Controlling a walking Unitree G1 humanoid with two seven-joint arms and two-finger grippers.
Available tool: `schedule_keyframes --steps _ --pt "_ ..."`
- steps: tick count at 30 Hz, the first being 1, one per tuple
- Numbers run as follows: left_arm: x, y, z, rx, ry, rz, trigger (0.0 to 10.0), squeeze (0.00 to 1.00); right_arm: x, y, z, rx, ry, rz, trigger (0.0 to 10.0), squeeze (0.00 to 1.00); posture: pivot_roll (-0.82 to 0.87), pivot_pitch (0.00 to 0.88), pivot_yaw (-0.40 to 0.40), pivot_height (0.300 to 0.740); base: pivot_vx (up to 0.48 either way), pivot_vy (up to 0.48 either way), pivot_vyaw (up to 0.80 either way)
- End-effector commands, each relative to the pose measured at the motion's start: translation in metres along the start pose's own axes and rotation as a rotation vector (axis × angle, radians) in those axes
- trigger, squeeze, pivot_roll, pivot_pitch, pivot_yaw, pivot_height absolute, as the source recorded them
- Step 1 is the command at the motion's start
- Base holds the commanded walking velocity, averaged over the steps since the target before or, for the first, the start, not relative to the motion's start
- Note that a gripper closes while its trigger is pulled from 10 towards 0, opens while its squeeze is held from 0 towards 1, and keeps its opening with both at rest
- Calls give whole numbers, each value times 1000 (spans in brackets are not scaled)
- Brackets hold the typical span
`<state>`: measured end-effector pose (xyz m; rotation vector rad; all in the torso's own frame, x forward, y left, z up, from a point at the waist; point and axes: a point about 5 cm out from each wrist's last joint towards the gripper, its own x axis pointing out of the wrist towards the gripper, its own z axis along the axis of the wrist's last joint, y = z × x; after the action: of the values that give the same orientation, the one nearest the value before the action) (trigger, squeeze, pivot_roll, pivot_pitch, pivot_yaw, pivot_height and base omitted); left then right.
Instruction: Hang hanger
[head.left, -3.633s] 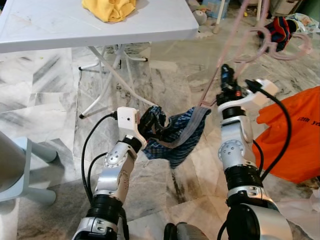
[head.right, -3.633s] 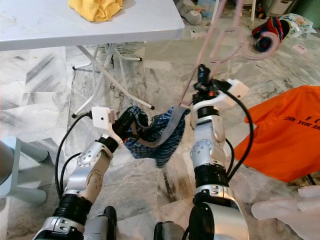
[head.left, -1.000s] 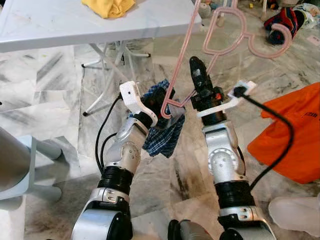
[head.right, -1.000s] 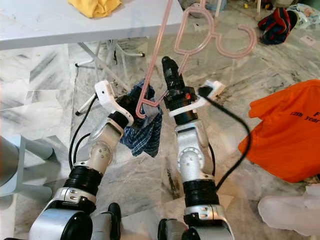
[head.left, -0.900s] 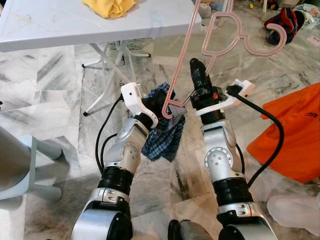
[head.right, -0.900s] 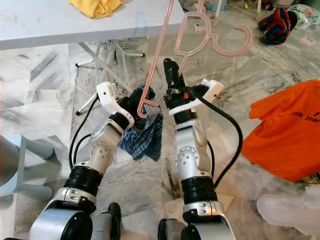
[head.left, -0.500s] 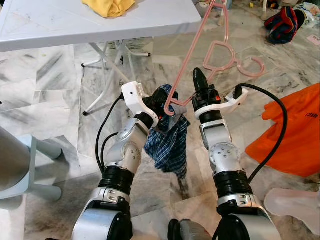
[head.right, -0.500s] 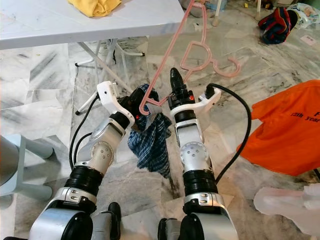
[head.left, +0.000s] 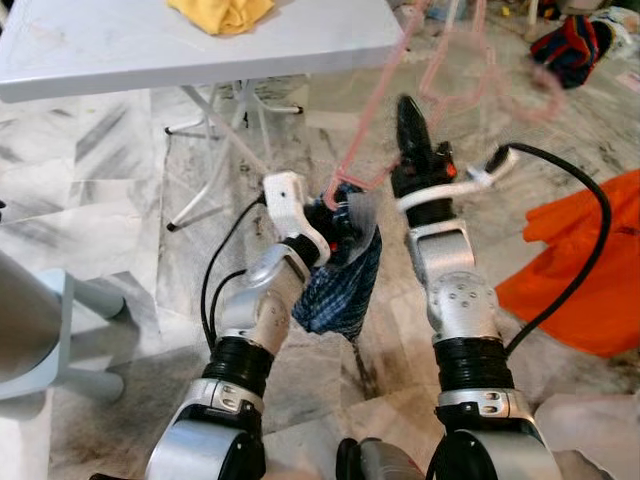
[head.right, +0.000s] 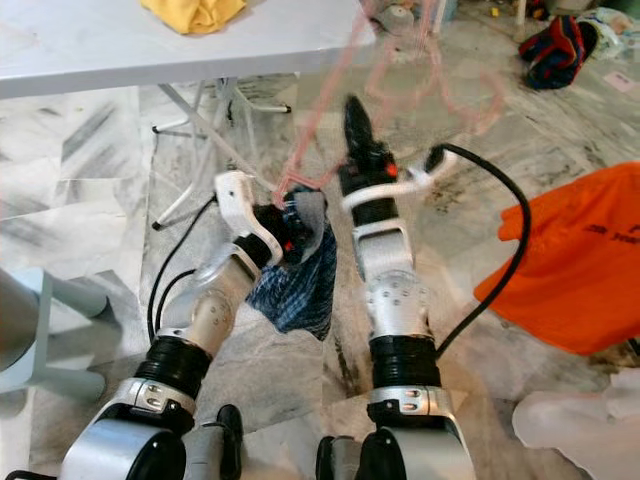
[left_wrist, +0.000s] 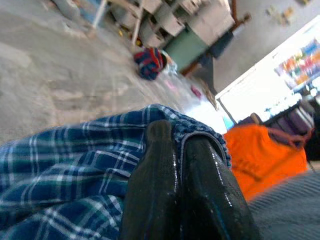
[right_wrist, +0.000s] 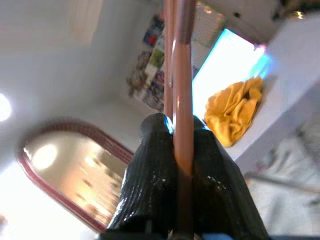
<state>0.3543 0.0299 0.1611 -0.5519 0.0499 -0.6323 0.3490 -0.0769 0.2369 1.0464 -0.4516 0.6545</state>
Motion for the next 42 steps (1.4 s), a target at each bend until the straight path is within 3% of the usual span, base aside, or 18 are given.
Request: schedule_keyframes --steps 1,2,9,10,11,13,15,21,23,25,26,28,31,33,36,39,41,42 --pt "-1 -16 -31 -107 30 -7 10000 0 -2 2 3 -127 -35 13 10000 0 43 246 -57 740 0 0 0" --pt "-1 -16 -31 -107 30 -7 10000 0 -2 2 3 -127 -35 13 10000 0 43 246 -57 740 0 0 0" --pt "-23 15 -35 -91 69 74 10000 0 -14 -25 53 -498 -108 -119 10000 0 44 248 -56 740 0 0 0" --pt "-27 20 -36 -85 78 87 10000 0 -15 -29 63 -647 -129 -150 10000 0 46 246 -57 740 0 0 0" --pt "-27 20 -36 -85 78 87 10000 0 -15 -29 63 -647 -129 -150 10000 0 46 246 -57 740 0 0 0" --pt "-28 22 -35 -65 82 91 10000 0 -18 -31 69 -954 -80 -143 10000 0 48 245 -59 740 0 0 0" --pt "-27 22 -34 -61 80 87 10000 0 -19 -30 69 -1065 -46 -123 10000 0 48 245 -59 740 0 0 0" --pt "-24 18 -32 -36 82 69 10000 0 -29 -34 59 -1203 2 -88 10000 0 50 246 -62 740 0 0 0" --pt "-23 15 -32 0 92 58 10000 0 -38 -36 50 -1402 70 -22 10000 0 50 245 -62 740 0 0 0" --pt "-22 14 -32 9 97 54 10000 0 -41 -37 46 -1461 94 8 10000 0 50 245 -62 740 0 0 0" --pt "-21 8 -37 87 155 23 10000 0 -52 -42 39 -1631 155 69 10000 0 48 244 -62 740 0 0 0" --pt "-20 2 -41 162 205 -18 10000 0 -61 -49 36 -1707 193 82 10000 0 50 243 -62 740 0 0 0" --pt "-21 -3 -48 195 248 -67 10000 0 -71 -64 36 -1731 271 2 10000 0 51 240 -61 740 0 0 0" --pt "-30 1 -67 236 367 -85 10000 0 -91 -97 34 -1701 469 -202 10000 0 51 239 -61 740 0 0 0" --pt "-34 5 -75 239 407 -81 10000 0 -102 -108 31 -1671 551 -276 10000 0 49 237 -61 740 0 0 0" --pt "-44 15 -87 255 468 -48 10000 0 -127 -127 22 -1588 707 -410 10000 0 50 235 -60 740 0 0 0" --pt "-53 27 -93 281 501 -4 10000 0 -156 -139 15 -1445 819 -541 10000 0 53 232 -64 740 0 0 0" --pt "-53 27 -93 281 501 -4 10000 0 -156 -139 15 -1445 819 -541 10000 0 53 232 -64 740 0 0 0"
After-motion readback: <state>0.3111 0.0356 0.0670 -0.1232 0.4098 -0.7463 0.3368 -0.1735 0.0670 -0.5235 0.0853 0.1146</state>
